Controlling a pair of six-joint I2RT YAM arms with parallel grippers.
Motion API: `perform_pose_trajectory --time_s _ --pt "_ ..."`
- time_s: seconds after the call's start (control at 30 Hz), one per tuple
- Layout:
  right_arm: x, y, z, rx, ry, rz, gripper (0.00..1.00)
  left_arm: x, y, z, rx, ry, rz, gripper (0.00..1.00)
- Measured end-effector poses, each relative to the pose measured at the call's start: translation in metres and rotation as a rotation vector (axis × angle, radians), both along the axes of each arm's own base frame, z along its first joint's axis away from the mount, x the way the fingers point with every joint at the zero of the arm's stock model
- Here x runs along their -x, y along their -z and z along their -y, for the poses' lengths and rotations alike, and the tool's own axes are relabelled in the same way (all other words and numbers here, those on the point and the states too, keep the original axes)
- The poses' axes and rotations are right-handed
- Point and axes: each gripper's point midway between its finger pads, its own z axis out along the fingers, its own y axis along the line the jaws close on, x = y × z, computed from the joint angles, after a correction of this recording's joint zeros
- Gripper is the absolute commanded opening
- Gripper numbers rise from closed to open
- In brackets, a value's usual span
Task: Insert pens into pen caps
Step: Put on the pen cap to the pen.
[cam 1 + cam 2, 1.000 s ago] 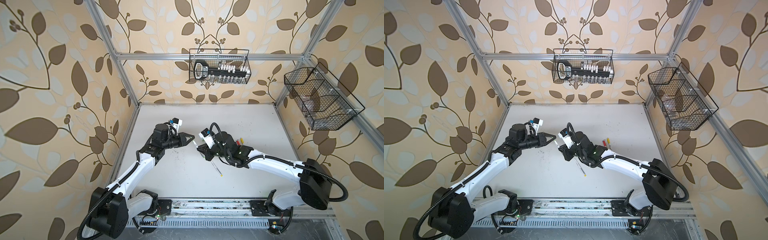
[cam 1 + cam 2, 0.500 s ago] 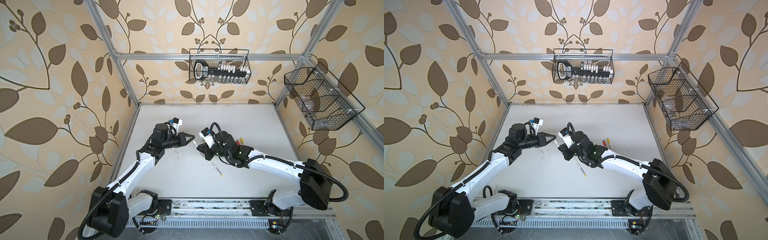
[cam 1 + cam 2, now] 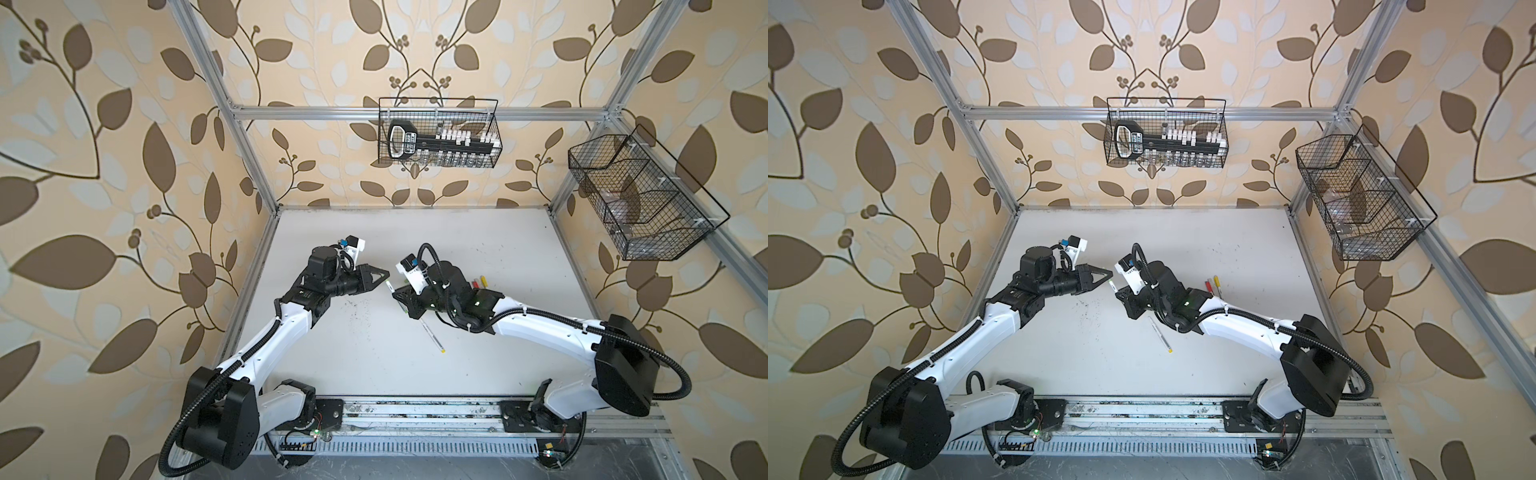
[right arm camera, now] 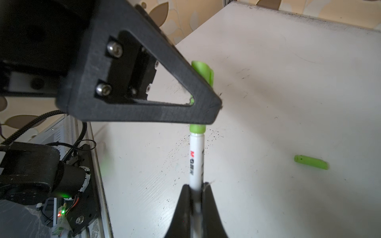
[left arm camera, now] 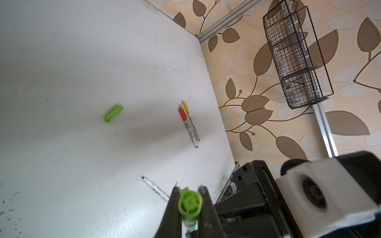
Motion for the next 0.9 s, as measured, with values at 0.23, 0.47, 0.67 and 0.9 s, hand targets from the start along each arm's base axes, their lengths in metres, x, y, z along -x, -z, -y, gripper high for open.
perform_pose_trajectory --time_s 0.23,0.47,0.67,0.9 --pt "-0.007 -0.002 -0.003 0.028 0.012 -0.001 0.0 -0.005 -0.003 0.0 -0.002 -0.01 0.014 0.15" --pt "-0.012 -0.024 -0.017 -0.012 -0.012 0.057 0.0 0.005 -0.002 0.007 0.008 0.036 -0.013 0.31" --pt "-0.01 -0.026 -0.02 -0.016 -0.022 0.067 0.0 0.004 0.0 0.008 0.007 0.04 -0.015 0.18" --pt "-0.009 -0.024 -0.02 -0.012 -0.023 0.062 0.1 0.005 0.0 0.007 0.002 0.038 -0.018 0.0"
